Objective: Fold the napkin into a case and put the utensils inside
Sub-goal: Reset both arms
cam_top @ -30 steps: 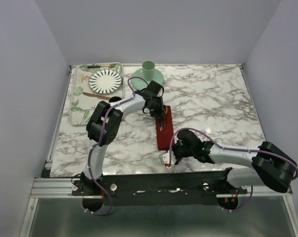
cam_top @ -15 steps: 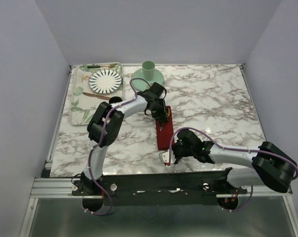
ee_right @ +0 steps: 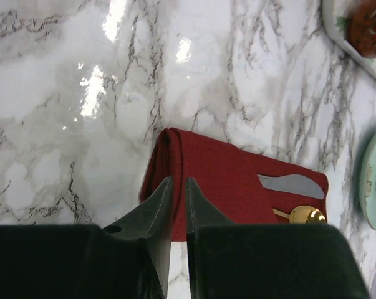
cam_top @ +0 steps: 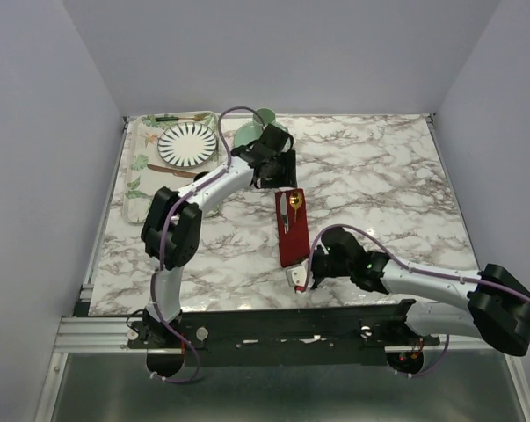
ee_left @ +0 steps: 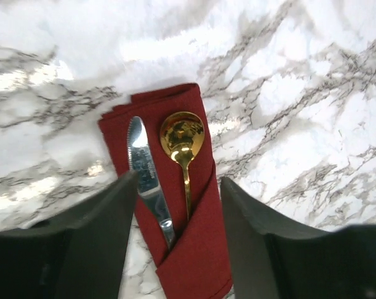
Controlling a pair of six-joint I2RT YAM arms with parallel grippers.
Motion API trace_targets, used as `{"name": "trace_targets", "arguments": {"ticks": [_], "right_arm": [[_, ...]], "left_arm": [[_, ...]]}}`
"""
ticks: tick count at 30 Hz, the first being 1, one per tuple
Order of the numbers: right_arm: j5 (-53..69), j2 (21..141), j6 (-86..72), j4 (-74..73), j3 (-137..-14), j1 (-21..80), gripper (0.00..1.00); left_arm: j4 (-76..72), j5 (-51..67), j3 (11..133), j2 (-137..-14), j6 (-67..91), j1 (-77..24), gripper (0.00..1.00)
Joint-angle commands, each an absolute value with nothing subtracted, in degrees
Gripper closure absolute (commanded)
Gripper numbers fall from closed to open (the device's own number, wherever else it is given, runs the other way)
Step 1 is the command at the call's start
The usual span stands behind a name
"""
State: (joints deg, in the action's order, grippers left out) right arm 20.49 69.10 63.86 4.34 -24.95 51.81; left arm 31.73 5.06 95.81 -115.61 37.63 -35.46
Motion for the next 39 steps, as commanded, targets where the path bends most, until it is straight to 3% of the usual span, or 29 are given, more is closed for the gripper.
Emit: {"name": "trace_targets", "arguments": {"ticks": [1,4,12,20,23,24,27,30,39], "right_arm": [[20.14,62.77,57.67,2.55,-28.64,52.21,0.78],[15.67,60.21,49.42,0.71,-32.33,52.12,0.78],[5.98,51.16,29.74,-6.04,-43.75,47.13,0.75],[3.96,46.67,16.53,-18.45,-47.81,31.31,0.71],[5.61,46.23,11.0,-24.68,-48.86,23.57,0.56],[6.41,46.14,9.07,-27.48,-49.04,20.34,0.42],[9.13,45.35,6.25,-30.75,-48.78,15.66,0.17],[10.63,44.13,3.27,-31.46,-46.95,12.85,0.04],[15.2,39.03,-2.02,-31.73,-42.01,7.21,0.0]], "left_arm": [[33.22,-3.34,99.31,-109.08,24.98,-33.05,0.23],[32.52,-0.37,99.93,-104.95,18.38,-29.98,0.01],[40.52,20.9,102.49,-98.63,16.53,-10.41,0.01],[50.35,23.47,96.77,-92.99,7.23,-4.04,0.01],[50.98,25.57,90.63,-88.97,1.17,-4.04,0.01],[50.98,25.92,89.05,-87.81,0.88,-4.04,0.01],[50.98,22.34,82.9,-84.73,0.35,-4.65,0.01],[49.93,17.94,76.22,-81.22,-1.66,-5.88,0.01],[46.23,7.3,63.02,-68.91,-4.83,-12.65,0.01]]}}
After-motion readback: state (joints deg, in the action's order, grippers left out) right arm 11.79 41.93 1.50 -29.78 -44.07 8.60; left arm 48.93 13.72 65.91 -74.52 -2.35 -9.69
